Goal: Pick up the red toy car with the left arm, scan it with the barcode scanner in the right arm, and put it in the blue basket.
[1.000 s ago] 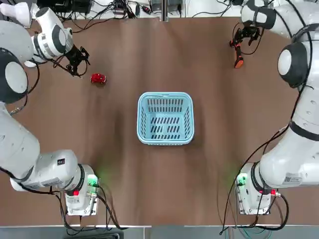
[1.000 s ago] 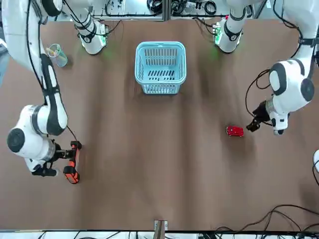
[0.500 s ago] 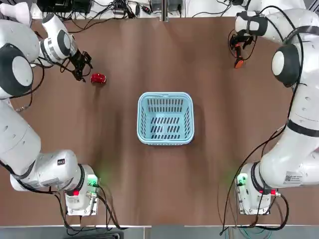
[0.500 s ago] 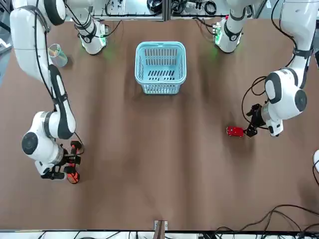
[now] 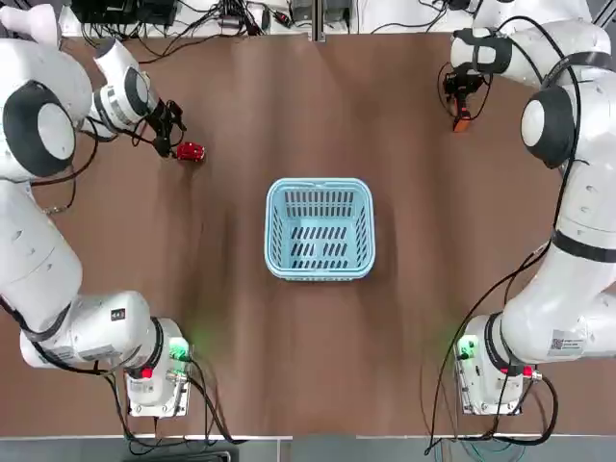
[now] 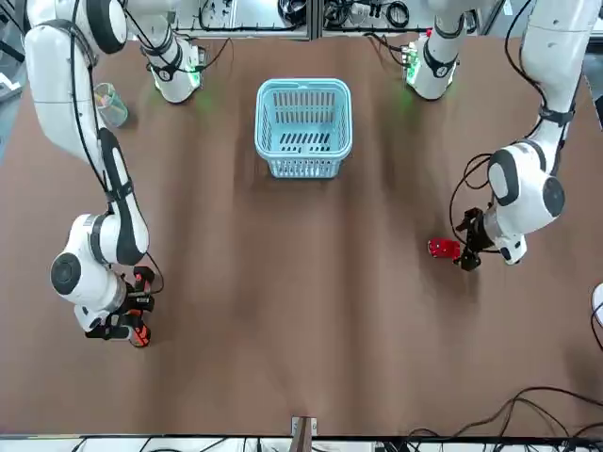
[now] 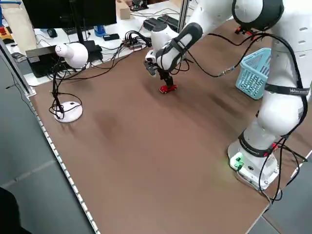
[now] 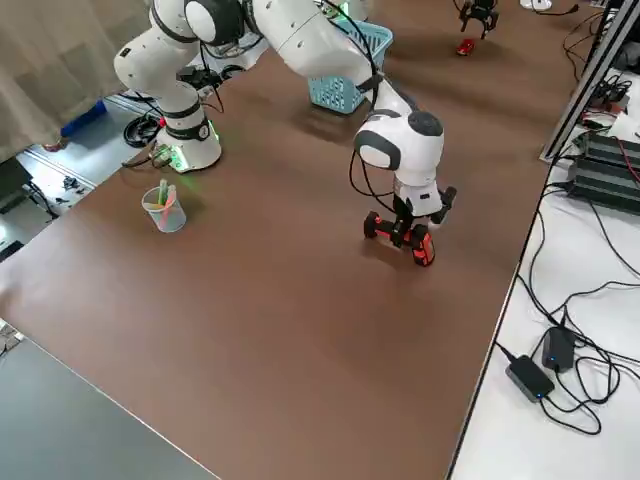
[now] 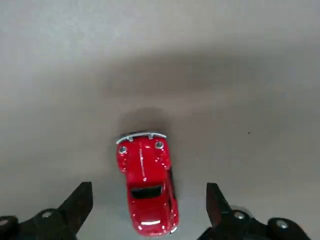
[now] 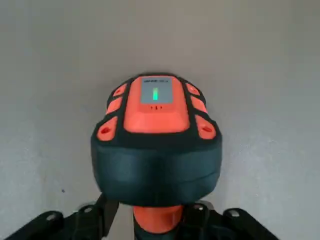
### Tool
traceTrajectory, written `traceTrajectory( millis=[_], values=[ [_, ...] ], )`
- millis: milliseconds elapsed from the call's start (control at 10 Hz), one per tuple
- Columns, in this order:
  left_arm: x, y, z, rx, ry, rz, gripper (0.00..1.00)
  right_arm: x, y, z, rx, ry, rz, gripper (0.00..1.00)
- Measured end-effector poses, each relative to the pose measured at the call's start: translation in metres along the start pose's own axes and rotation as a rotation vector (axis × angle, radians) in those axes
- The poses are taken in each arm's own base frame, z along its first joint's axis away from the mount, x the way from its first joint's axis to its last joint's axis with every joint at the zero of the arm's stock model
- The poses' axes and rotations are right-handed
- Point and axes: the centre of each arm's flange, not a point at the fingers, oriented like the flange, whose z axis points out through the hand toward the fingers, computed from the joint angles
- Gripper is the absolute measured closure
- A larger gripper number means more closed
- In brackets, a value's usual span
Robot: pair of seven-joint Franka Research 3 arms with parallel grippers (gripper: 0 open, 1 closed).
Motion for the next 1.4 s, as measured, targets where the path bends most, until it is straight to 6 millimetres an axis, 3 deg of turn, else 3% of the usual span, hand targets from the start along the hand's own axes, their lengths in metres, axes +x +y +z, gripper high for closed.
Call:
traceTrajectory(
  millis=[300, 800, 1000, 1200, 1400],
  values=[
    [0.0, -0.002, 0.018, 0.018, -0.005, -0.015, 0.0, 0.0, 0.0, -0.001, 0.0, 0.001, 0.0, 0.48],
    [0.0, -0.006, 0.022, 0.027, -0.007, -0.018, 0.0, 0.001, 0.0, -0.001, 0.0, -0.003, 0.014, 0.66],
    [0.002, -0.007, 0.027, 0.027, -0.004, -0.021, 0.03, -0.001, -0.002, 0.001, 0.001, -0.013, 0.028, 0.69],
    [0.004, -0.009, 0.03, 0.026, -0.003, -0.026, 0.15, -0.001, -0.003, 0.001, 0.001, -0.014, 0.031, 0.67],
    [0.004, -0.006, 0.028, 0.016, 0.003, -0.025, 0.47, 0.0, -0.003, -0.001, 0.001, -0.01, 0.03, 0.4]
  ],
)
